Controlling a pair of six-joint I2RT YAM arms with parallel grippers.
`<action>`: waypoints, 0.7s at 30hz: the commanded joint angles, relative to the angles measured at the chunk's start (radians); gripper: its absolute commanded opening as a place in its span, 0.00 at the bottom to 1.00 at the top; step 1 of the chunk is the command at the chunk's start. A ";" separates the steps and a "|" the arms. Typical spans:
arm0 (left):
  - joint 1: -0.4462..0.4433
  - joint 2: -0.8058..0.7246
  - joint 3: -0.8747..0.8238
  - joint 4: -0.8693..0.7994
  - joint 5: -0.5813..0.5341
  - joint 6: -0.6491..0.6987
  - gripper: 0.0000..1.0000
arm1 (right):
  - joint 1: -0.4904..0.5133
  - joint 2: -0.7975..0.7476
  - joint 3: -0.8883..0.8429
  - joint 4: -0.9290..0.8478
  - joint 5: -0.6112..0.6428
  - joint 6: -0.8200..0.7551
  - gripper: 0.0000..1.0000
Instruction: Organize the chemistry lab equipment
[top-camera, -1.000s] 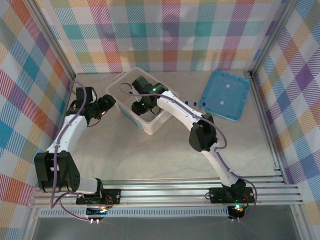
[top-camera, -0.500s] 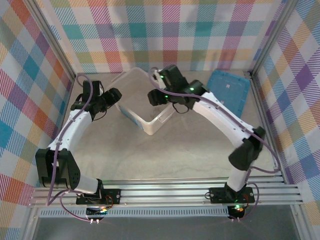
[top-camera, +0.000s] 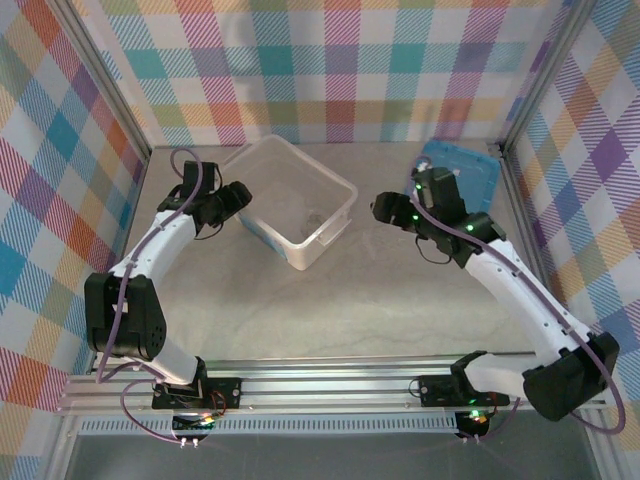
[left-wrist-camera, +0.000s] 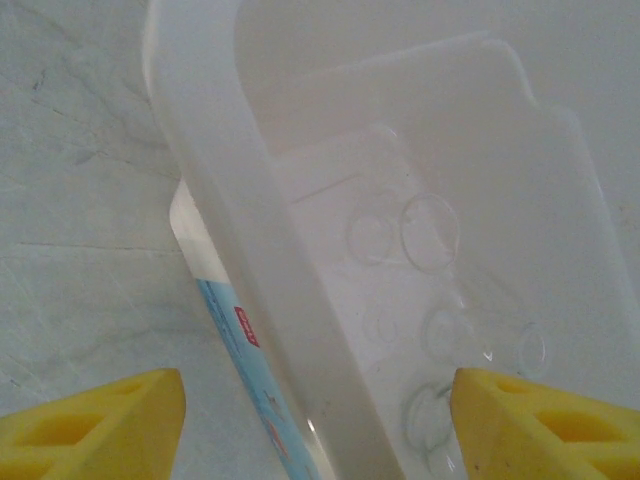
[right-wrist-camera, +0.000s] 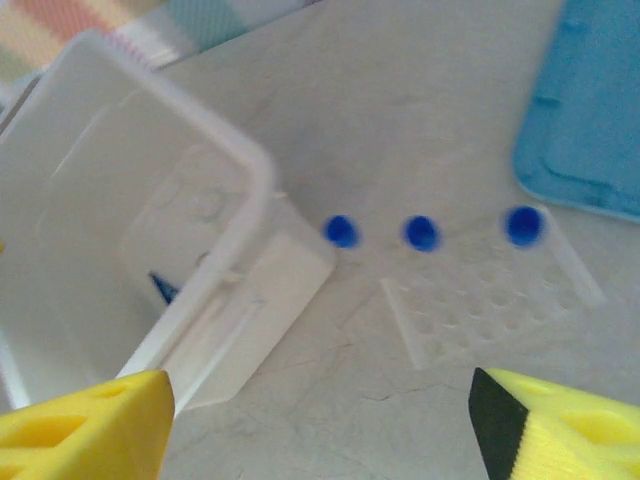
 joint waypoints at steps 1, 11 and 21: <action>-0.029 -0.028 -0.013 -0.002 -0.028 -0.032 0.70 | -0.079 -0.035 -0.089 0.066 -0.048 0.147 0.83; -0.047 -0.139 -0.151 0.026 -0.066 -0.089 0.68 | -0.239 -0.182 -0.373 0.210 -0.101 0.408 0.85; -0.103 -0.242 -0.254 0.064 -0.106 -0.181 0.67 | -0.335 -0.195 -0.480 0.307 -0.154 0.501 0.90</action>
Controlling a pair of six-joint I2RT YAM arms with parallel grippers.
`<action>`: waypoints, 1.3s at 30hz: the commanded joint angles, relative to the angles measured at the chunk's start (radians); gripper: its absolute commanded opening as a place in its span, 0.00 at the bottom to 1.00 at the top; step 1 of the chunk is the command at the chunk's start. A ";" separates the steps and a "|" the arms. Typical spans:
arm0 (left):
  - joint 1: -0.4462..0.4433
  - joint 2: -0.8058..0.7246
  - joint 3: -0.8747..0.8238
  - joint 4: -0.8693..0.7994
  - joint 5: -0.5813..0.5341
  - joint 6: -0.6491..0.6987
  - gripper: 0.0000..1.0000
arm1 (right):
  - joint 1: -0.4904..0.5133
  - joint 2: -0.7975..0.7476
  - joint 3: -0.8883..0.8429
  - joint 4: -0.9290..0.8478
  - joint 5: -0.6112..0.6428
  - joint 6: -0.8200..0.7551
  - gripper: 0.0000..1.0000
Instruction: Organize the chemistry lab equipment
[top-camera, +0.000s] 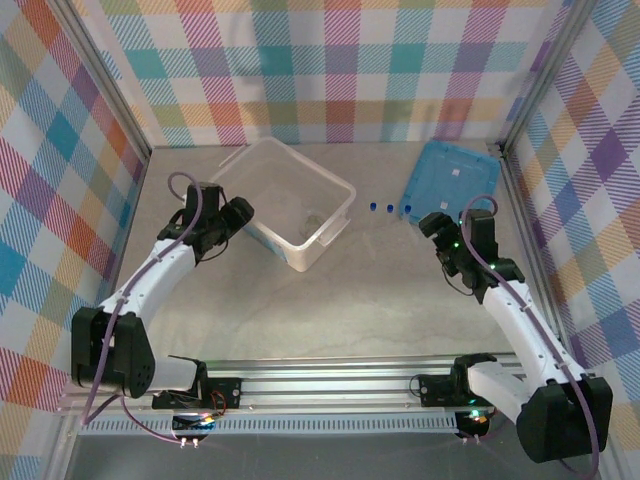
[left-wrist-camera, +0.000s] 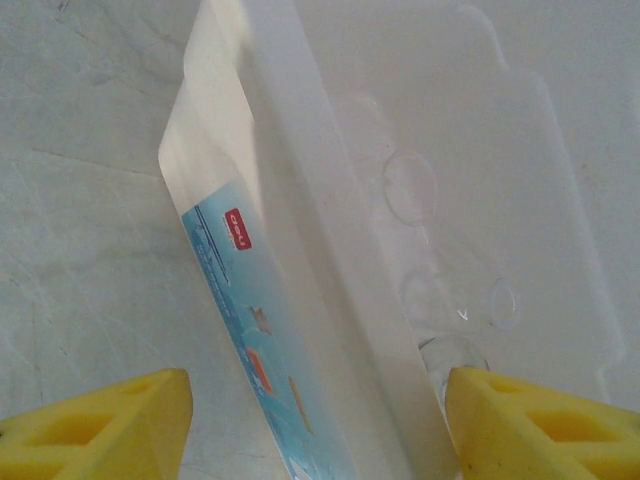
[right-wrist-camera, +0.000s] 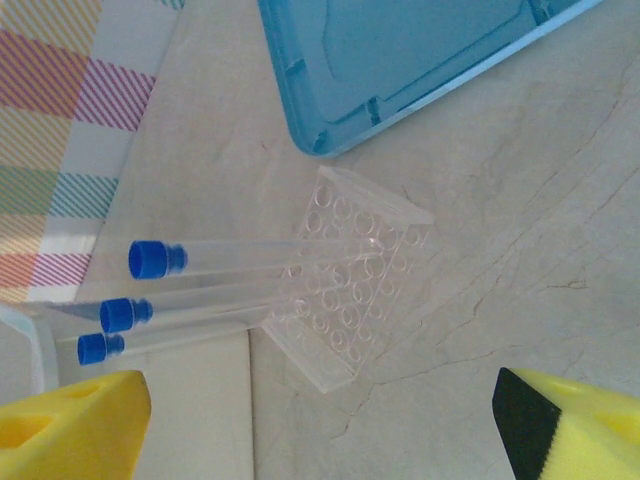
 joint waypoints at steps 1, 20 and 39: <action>-0.036 -0.038 -0.032 -0.017 -0.039 -0.043 0.67 | -0.039 0.017 -0.037 0.088 -0.060 0.064 0.90; -0.262 -0.051 -0.110 0.051 -0.123 -0.156 0.67 | -0.199 0.302 -0.080 0.365 -0.247 0.127 0.91; -0.475 0.035 -0.090 0.154 -0.175 -0.292 0.68 | -0.268 0.563 0.005 0.509 -0.367 0.109 0.91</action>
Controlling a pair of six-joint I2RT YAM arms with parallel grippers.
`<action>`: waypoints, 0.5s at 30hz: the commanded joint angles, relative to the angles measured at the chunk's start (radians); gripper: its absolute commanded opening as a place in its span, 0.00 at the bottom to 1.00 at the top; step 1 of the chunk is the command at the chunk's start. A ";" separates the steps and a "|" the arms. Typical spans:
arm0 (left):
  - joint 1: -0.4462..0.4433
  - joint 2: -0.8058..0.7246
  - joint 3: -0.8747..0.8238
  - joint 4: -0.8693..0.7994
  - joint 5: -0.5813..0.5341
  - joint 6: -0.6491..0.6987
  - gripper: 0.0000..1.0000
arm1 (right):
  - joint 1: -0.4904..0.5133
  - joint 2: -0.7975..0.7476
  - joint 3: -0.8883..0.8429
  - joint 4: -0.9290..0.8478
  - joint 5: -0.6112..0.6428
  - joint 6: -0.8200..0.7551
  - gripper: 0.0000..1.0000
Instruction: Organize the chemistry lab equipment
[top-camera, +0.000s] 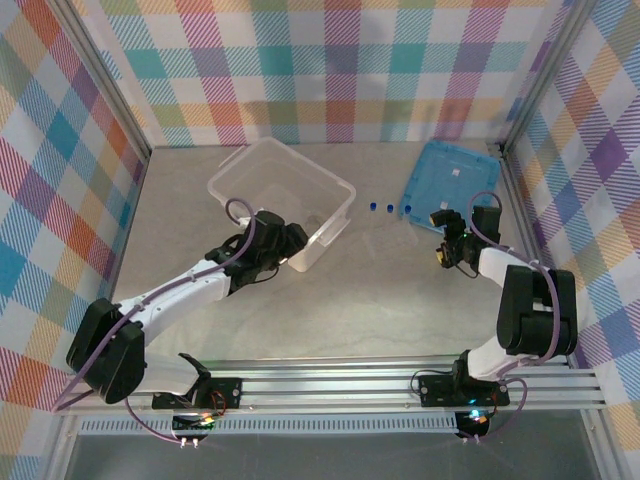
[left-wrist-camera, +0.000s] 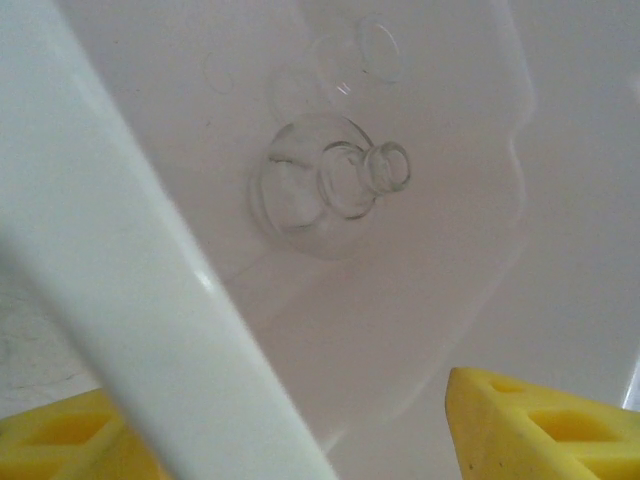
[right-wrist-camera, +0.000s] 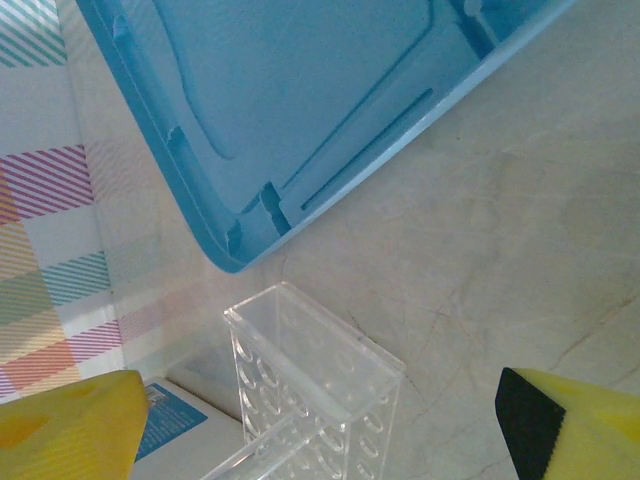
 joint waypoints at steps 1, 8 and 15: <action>-0.038 0.039 0.019 0.029 -0.014 -0.038 0.68 | -0.008 0.021 0.032 0.042 -0.028 -0.005 0.91; -0.104 0.132 0.100 0.074 -0.023 -0.054 0.68 | -0.021 0.066 0.057 0.079 -0.034 0.003 0.91; -0.156 0.196 0.166 0.100 -0.023 -0.063 0.69 | -0.041 0.147 0.090 0.139 -0.082 0.045 0.91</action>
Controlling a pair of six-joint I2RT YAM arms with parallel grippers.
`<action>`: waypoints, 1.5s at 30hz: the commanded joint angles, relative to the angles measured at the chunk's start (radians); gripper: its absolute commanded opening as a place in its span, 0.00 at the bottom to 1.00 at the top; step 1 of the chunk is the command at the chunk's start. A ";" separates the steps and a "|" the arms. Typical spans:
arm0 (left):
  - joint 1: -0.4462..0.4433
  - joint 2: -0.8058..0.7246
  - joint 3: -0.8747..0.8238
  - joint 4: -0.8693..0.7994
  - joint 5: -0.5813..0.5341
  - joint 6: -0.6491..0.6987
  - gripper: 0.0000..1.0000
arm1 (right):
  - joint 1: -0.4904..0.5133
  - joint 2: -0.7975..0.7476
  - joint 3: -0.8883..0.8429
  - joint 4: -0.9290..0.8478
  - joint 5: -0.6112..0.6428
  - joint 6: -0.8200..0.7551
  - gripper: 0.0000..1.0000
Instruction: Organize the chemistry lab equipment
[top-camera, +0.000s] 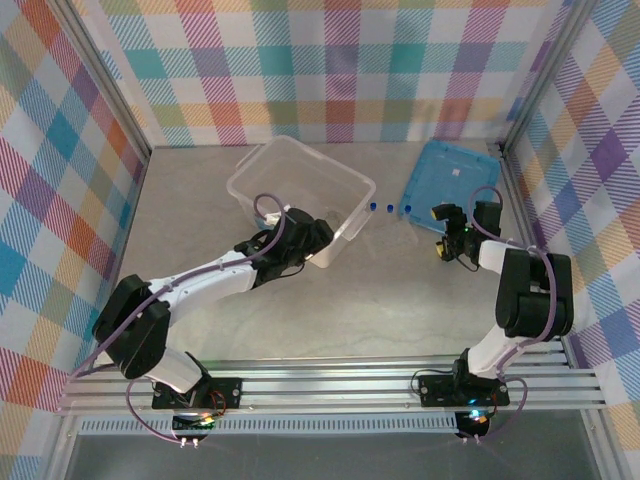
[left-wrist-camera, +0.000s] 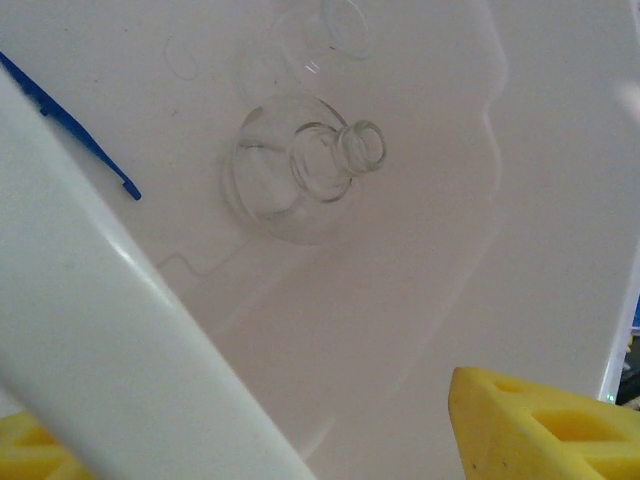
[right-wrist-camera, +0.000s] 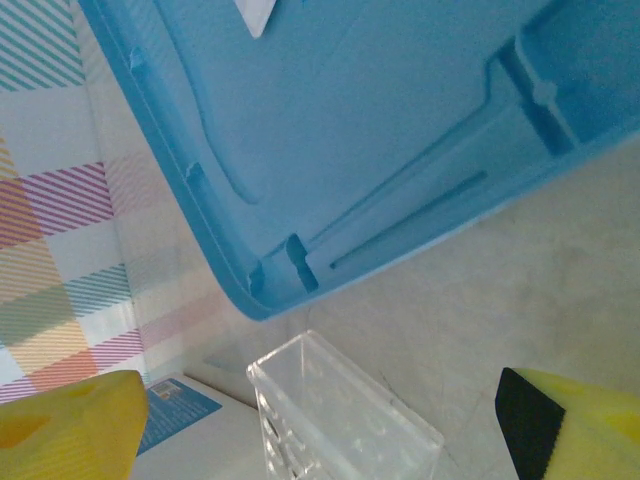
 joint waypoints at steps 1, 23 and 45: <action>-0.039 0.034 0.043 0.037 0.028 0.003 0.69 | -0.015 0.034 0.034 0.060 -0.041 0.028 0.91; 0.286 -0.123 0.009 -0.069 0.009 0.253 0.71 | -0.097 0.082 0.131 -0.002 -0.050 -0.015 0.91; 0.480 -0.144 -0.004 -0.156 0.018 0.313 0.70 | -0.096 0.046 0.104 -0.028 -0.073 -0.035 0.91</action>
